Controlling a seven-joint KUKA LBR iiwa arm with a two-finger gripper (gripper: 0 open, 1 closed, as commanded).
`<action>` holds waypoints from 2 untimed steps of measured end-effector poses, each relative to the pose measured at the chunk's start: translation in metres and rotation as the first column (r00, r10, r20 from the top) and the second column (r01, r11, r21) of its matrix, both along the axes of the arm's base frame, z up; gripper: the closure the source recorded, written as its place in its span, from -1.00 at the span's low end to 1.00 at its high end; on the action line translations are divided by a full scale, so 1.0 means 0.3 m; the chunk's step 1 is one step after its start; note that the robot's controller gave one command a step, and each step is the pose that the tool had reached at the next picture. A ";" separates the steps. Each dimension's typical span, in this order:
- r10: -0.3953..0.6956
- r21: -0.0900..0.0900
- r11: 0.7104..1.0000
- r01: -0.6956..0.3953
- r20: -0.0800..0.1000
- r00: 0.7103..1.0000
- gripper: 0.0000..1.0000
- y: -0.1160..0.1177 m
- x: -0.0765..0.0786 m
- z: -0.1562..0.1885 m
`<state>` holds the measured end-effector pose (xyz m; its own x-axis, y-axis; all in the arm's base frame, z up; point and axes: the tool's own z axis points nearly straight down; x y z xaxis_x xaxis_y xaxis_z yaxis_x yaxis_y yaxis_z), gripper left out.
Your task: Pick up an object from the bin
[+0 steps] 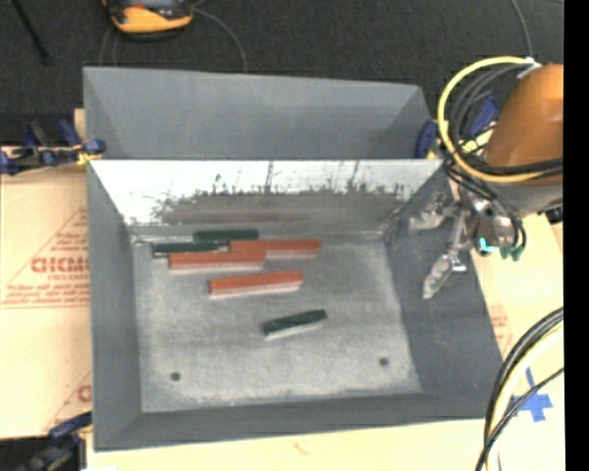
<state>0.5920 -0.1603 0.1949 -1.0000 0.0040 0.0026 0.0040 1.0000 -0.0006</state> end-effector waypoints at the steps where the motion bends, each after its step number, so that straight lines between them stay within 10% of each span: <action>1: 0.003 -0.001 1.000 -0.003 0.007 1.000 -1.00 0.002 0.006 0.015; 2: 0.071 -0.005 0.997 -0.071 0.013 0.997 -1.00 0.045 0.041 -0.069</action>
Offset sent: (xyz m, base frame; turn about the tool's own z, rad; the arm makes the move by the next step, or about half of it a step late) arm 0.0328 0.0543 -0.0963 -0.2512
